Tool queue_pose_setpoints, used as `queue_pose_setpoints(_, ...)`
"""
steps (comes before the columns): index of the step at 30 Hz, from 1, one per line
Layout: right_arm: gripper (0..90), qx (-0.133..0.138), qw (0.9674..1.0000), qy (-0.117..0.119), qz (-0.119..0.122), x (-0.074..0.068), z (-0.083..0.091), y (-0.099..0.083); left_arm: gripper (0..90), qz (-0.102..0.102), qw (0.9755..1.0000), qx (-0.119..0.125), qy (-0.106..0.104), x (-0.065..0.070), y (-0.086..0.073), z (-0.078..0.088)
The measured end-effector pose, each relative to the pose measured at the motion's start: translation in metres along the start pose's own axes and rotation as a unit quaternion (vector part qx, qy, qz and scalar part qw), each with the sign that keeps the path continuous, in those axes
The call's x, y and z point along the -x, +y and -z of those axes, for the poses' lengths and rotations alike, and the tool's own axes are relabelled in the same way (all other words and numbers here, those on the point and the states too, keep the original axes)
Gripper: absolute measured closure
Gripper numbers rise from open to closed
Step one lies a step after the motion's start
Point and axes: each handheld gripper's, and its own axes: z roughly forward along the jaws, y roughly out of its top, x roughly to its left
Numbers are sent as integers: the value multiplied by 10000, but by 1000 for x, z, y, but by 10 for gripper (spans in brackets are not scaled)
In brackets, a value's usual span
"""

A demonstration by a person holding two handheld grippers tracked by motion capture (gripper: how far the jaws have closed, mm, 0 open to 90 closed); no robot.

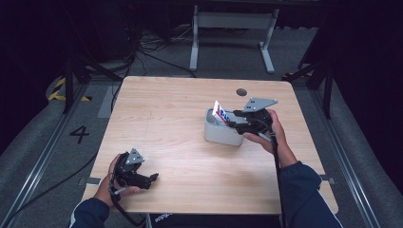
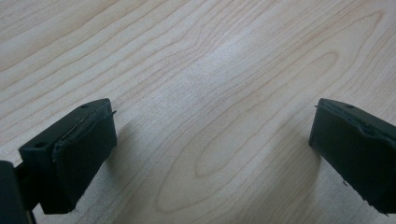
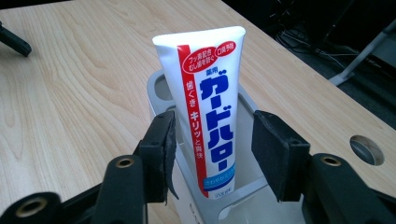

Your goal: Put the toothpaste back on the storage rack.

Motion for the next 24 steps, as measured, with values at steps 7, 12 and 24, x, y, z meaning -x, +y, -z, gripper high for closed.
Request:
queue_pose_setpoints(7,450,157,9998,-26,-84,-2,9,0,13,1,10000,-2,1,0,0,0)
queue_pose_setpoints(12,421,191,9997,-86,-94,-2,14,-1,12,-10,10000,-5,8,0,0,0)
queue_pose_setpoints(24,371,192,9995,-244,-51,-3,27,-7,12,-9,10000,-6,10,0,0,0)
